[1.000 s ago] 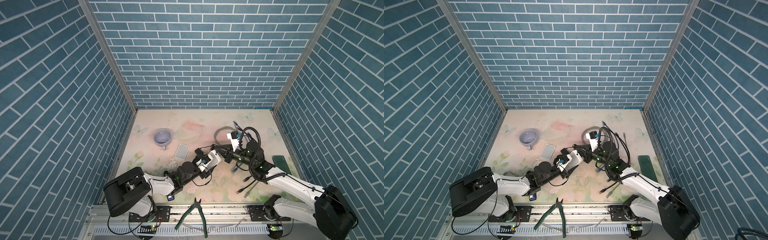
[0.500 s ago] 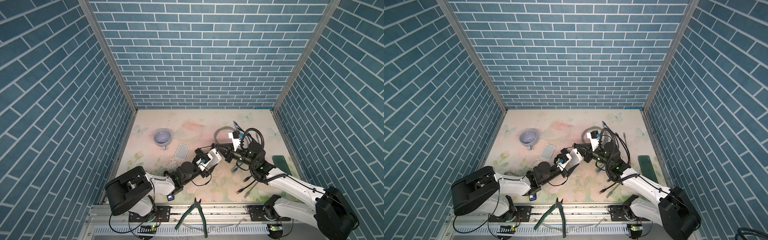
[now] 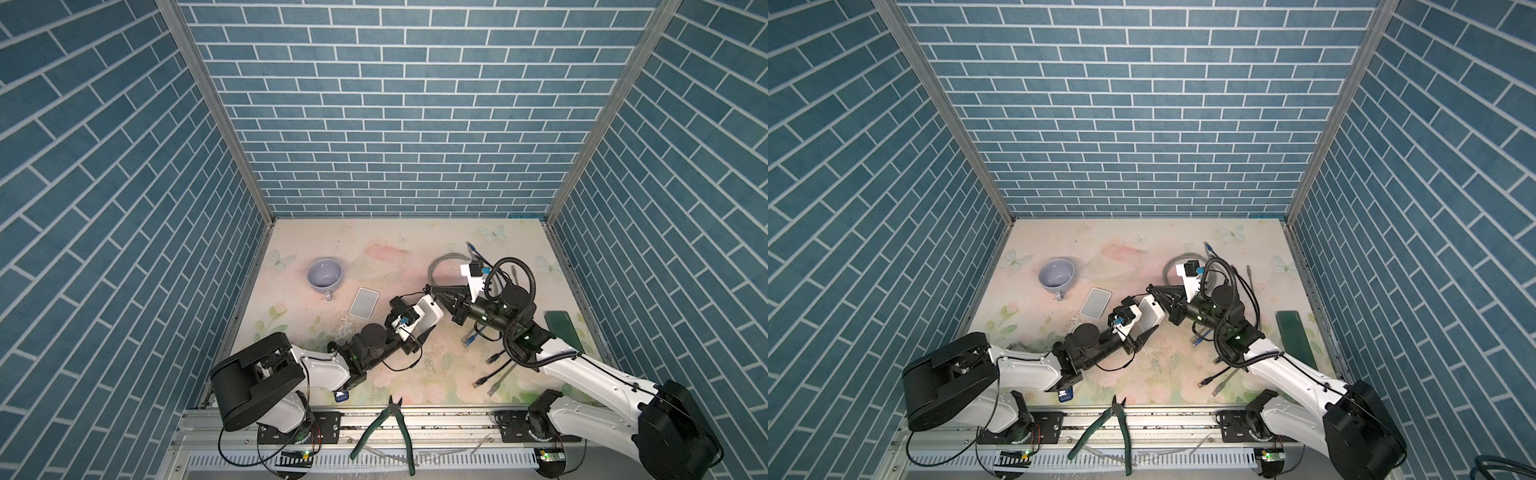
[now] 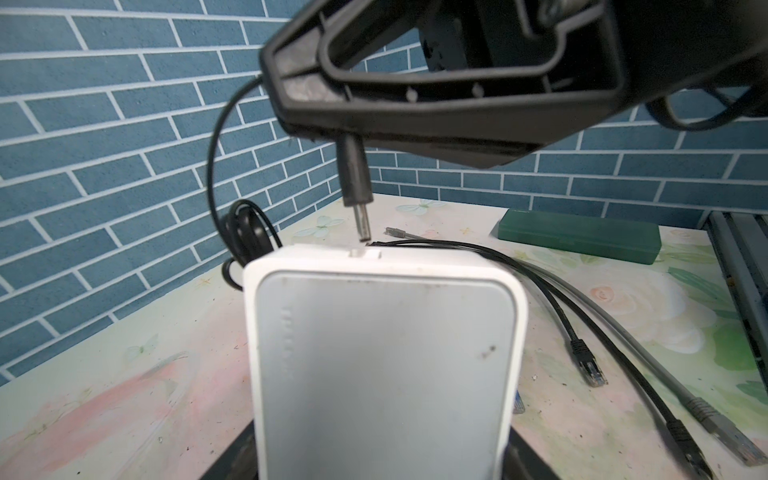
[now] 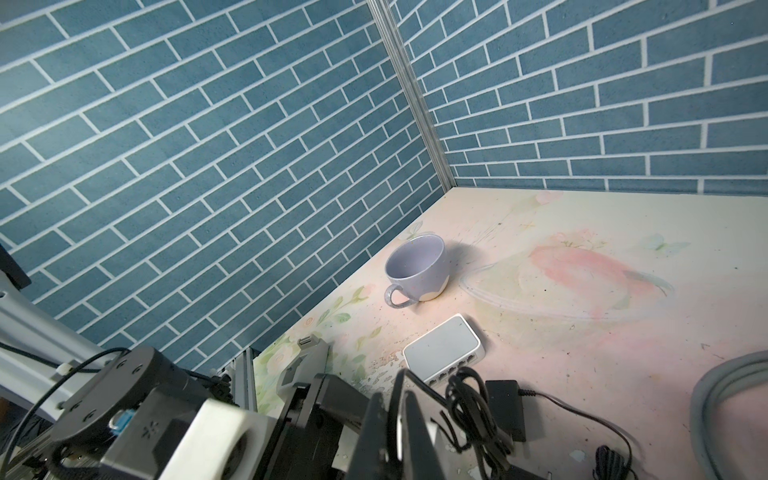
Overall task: Insert the plug into the switch port
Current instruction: 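Push the plug deeper with the right gripper while the left holds the switch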
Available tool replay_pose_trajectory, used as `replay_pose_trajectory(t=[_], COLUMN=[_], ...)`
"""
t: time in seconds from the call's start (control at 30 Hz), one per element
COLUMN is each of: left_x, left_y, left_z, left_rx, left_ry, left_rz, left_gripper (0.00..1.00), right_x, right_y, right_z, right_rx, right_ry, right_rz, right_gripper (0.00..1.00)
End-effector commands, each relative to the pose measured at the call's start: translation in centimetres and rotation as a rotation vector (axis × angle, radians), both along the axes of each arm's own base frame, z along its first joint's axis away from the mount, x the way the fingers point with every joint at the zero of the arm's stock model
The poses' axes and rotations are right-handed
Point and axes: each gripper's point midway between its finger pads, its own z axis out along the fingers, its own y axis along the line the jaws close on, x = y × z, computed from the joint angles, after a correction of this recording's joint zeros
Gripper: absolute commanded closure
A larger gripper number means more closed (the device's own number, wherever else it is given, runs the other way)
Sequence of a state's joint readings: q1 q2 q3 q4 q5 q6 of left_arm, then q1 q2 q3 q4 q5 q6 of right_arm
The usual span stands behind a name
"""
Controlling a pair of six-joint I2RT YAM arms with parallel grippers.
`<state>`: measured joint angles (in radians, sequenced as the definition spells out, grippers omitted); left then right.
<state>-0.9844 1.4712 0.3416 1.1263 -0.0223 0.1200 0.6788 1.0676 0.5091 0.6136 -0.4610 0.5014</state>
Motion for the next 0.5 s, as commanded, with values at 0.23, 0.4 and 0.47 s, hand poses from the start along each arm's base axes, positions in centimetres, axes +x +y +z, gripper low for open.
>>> replay_pose_trajectory(t=[0.23, 0.4, 0.47], left_x=[0.4, 0.3, 0.3], left_y=[-0.3, -0.3, -0.4], left_z=[1.1, 1.5, 1.7], left_rx=[-0.049, -0.057, -0.057], left_ry=[0.011, 0.006, 0.004], left_rz=[0.011, 0.008, 0.008], left_gripper=[0.56, 0.56, 0.56], right_x=[-0.5, -0.3, -0.2], right_y=[0.2, 0.5, 0.6], right_z=[-0.1, -0.9, -1.2], right_rx=[0.017, 0.004, -0.002], right_ry=[0.011, 0.029, 0.035], right_rz=[0.025, 0.031, 0.03], right_gripper=[1.0, 1.0, 1.0])
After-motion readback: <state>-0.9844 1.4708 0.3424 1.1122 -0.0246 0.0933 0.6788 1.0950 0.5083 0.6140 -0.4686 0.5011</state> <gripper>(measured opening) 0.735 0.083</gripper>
